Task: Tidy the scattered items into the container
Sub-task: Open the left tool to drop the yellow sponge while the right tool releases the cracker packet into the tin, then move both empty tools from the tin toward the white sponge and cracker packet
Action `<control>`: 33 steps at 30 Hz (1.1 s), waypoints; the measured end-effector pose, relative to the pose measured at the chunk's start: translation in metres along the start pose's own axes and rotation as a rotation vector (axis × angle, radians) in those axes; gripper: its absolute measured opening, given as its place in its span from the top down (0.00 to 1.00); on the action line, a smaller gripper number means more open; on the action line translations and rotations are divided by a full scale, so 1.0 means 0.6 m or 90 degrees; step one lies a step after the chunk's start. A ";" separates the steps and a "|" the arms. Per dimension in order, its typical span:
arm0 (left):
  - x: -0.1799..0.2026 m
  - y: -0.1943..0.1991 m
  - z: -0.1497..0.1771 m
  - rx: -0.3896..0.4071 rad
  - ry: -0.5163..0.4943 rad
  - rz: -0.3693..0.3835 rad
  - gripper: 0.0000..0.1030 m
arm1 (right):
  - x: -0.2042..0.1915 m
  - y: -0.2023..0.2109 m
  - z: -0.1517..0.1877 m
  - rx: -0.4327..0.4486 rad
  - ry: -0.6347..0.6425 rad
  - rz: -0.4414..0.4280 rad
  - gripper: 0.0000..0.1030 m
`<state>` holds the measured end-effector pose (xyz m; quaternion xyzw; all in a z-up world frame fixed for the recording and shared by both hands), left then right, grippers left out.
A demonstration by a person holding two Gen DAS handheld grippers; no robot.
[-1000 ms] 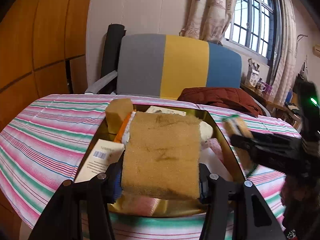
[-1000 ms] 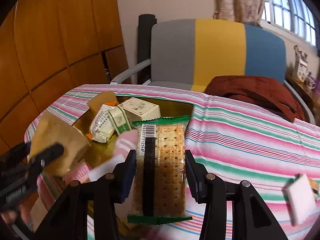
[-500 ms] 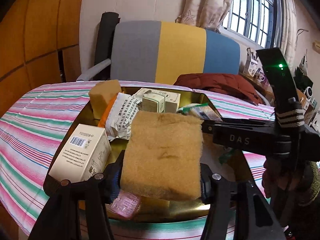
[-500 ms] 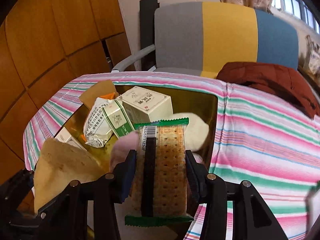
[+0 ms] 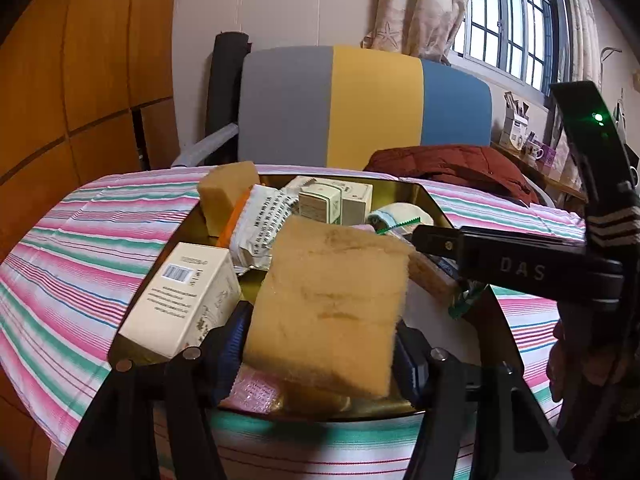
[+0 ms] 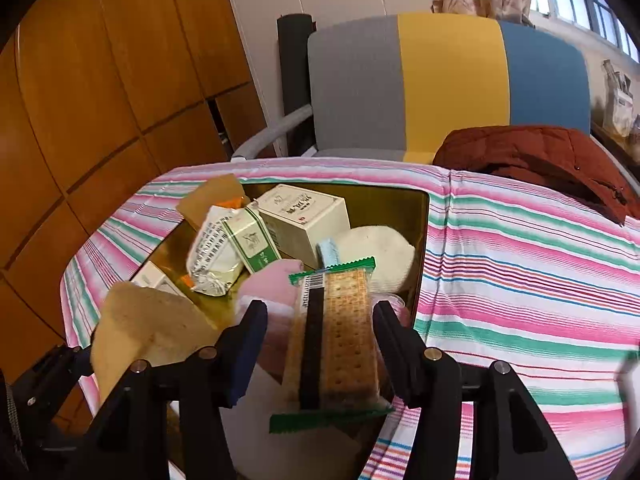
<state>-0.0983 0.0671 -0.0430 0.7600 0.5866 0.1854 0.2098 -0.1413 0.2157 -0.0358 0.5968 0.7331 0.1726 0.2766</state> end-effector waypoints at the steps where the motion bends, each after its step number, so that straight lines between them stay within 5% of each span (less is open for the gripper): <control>1: -0.001 0.003 0.000 0.003 -0.002 -0.004 0.38 | -0.001 0.006 0.001 0.005 -0.003 -0.001 0.42; 16: -0.012 0.059 -0.007 0.046 -0.008 -0.051 0.37 | 0.012 0.090 0.035 0.043 -0.038 0.006 0.40; 33: 0.026 0.120 -0.026 0.088 -0.046 -0.051 0.37 | 0.105 0.155 0.106 0.047 -0.104 0.056 0.39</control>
Point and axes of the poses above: each gripper's, at about its wrist camera, not at the fingertips, and y roughly against the way its jaws point, x to its right, z to its underside, the point moved 5 cm from there along -y, roughly the way its jaws point, and after that the axes turned 5 degrees about x, right-handed, at the moved point
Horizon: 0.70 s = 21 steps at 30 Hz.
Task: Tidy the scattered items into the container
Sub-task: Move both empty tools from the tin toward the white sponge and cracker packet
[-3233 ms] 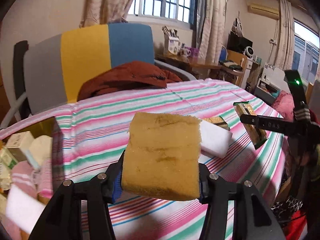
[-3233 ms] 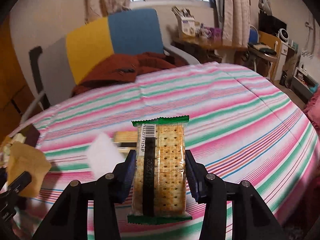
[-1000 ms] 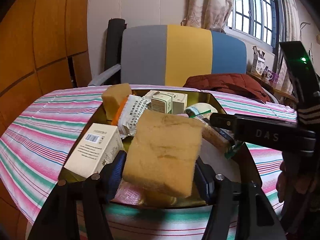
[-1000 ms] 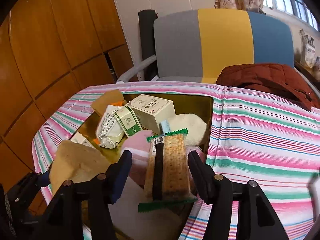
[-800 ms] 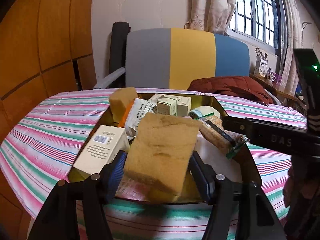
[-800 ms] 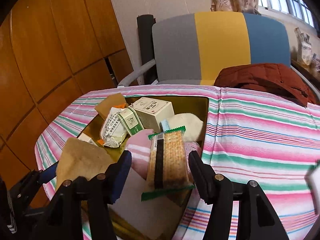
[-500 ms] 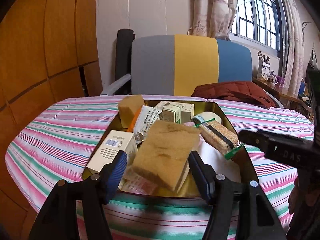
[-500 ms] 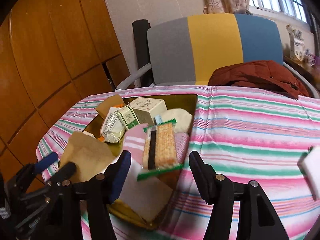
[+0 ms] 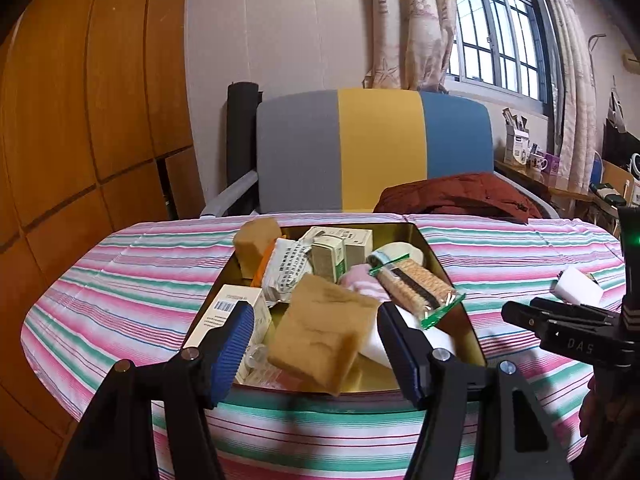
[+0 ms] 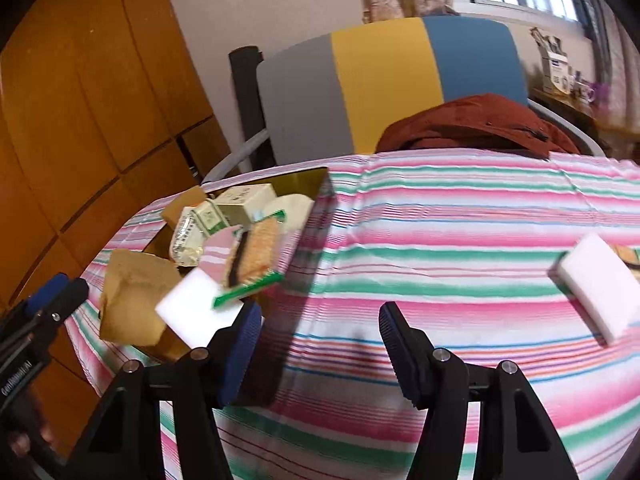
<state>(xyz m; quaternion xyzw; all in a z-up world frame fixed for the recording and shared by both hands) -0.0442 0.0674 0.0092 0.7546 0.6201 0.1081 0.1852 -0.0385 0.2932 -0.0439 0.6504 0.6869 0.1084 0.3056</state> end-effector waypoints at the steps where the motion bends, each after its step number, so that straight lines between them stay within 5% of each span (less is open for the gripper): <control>1: 0.004 0.001 0.000 -0.001 -0.003 0.002 0.37 | 0.008 0.002 0.004 -0.001 -0.004 0.004 0.39; 21: 0.124 -0.002 -0.007 -0.008 -0.085 0.078 0.37 | 0.175 0.090 0.039 0.013 -0.043 0.096 0.37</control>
Point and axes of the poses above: each gripper's, at about its wrist camera, not at the fingertips, and y roughly against the way its jaws point, x to its right, z to its underside, the point moved 5 cm from there along -y, roughly the way its jaws point, and after that the axes turned 5 degrees about x, right-handed, at the moved point
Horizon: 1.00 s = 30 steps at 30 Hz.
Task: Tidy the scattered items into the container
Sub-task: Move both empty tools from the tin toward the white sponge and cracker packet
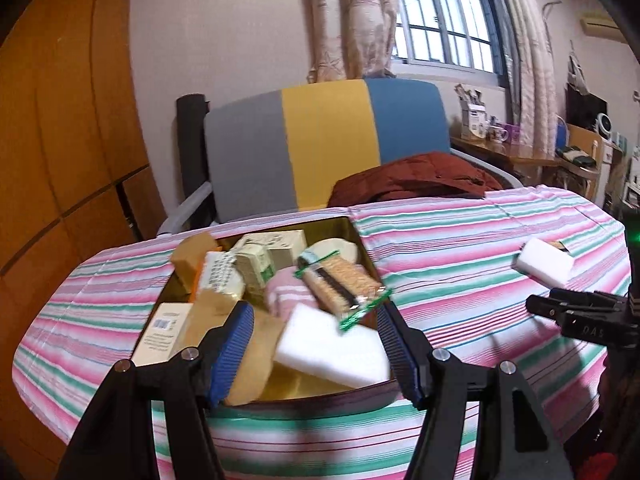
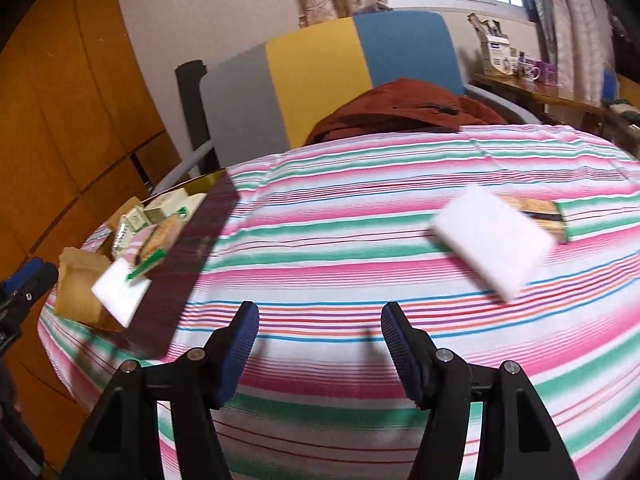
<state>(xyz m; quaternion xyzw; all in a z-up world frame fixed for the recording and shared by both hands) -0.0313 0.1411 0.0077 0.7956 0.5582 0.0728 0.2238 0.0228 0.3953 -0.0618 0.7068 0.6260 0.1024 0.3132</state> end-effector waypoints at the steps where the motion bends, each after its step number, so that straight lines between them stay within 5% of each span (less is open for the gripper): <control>1: 0.010 -0.003 -0.001 0.000 -0.005 0.009 0.37 | 0.017 0.007 -0.002 0.002 -0.001 0.010 0.37; 17: 0.205 -0.032 0.047 -0.067 -0.118 0.221 0.37 | 0.206 0.069 -0.060 -0.024 -0.026 0.131 0.28; 22: 0.219 -0.046 0.065 -0.094 -0.118 0.241 0.37 | 0.249 0.045 -0.103 -0.077 -0.080 0.104 0.27; 26: 0.222 -0.058 0.075 -0.112 -0.116 0.241 0.37 | 0.255 0.007 -0.119 -0.123 -0.148 -0.003 0.27; 30: 0.223 -0.066 0.078 -0.124 -0.112 0.239 0.37 | 0.249 -0.031 -0.125 -0.147 -0.138 -0.010 0.27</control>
Point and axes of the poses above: each gripper's, at about its wrist camera, not at the fingertips, and y roughly against the way its jaws point, x to its right, z to its underside, the point moved 5 cm from there along -y, roughly the way its jaws point, and after that the axes turned 5 degrees about x, right-handed, at the moved point
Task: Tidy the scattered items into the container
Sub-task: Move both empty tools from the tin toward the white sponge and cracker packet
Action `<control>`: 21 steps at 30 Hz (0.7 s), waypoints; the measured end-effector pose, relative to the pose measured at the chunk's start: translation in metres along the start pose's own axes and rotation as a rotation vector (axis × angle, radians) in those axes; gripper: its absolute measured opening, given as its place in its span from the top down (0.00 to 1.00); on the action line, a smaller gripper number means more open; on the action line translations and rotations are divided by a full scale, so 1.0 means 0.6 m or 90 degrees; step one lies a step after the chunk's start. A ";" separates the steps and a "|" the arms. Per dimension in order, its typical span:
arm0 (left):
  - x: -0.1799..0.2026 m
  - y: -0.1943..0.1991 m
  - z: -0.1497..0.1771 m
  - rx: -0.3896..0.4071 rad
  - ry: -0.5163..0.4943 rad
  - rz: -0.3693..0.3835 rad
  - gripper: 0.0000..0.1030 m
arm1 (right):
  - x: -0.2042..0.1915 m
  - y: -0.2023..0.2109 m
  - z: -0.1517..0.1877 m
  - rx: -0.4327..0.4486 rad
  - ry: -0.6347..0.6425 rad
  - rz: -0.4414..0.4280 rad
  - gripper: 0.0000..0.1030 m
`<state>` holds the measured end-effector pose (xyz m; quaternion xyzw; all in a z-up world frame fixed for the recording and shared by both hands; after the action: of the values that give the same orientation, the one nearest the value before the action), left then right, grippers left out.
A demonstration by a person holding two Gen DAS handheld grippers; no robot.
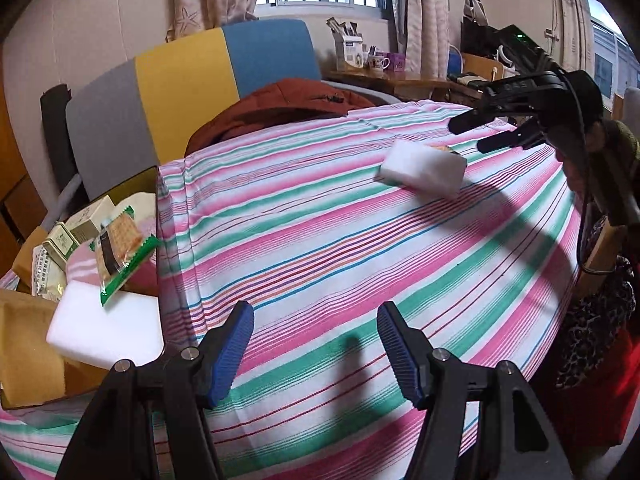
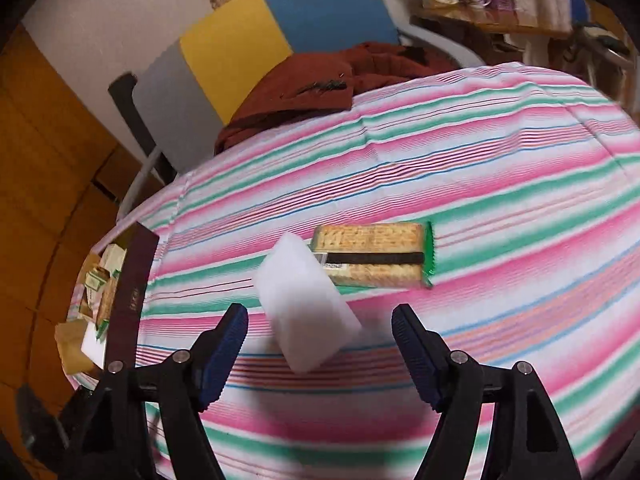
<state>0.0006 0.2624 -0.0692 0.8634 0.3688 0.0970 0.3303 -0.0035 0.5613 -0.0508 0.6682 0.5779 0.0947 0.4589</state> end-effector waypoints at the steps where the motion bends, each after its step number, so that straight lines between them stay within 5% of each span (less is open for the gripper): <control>1: -0.001 -0.003 -0.001 -0.003 0.002 0.002 0.37 | -0.004 -0.012 0.000 -0.009 -0.003 -0.010 0.27; 7: 0.003 -0.023 -0.013 -0.016 0.005 0.012 0.37 | -0.017 -0.048 0.007 -0.041 0.004 -0.032 0.25; 14: 0.025 -0.046 -0.034 -0.022 -0.003 0.034 0.37 | -0.066 -0.063 0.025 -0.107 0.005 -0.156 0.21; 19: 0.039 -0.066 -0.055 -0.028 0.007 0.062 0.37 | -0.056 -0.054 -0.002 -0.082 0.053 -0.097 0.21; 21: 0.045 -0.071 -0.064 -0.028 0.009 0.069 0.37 | -0.033 -0.049 -0.030 -0.060 0.112 -0.025 0.21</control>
<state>-0.0207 0.3223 -0.0694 0.8741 0.3212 0.1290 0.3408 -0.0415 0.5509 -0.0538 0.6239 0.6236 0.1710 0.4390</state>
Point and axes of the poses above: each gripper's, at about its wrist camera, not at the fingertips, and y roughly against the way its jaws point, x to its right, z to its underside, the point moved 5 cm from there along -y, roughly the way its jaws point, and after that the axes turned 5 degrees about x, right-handed, at the moved point
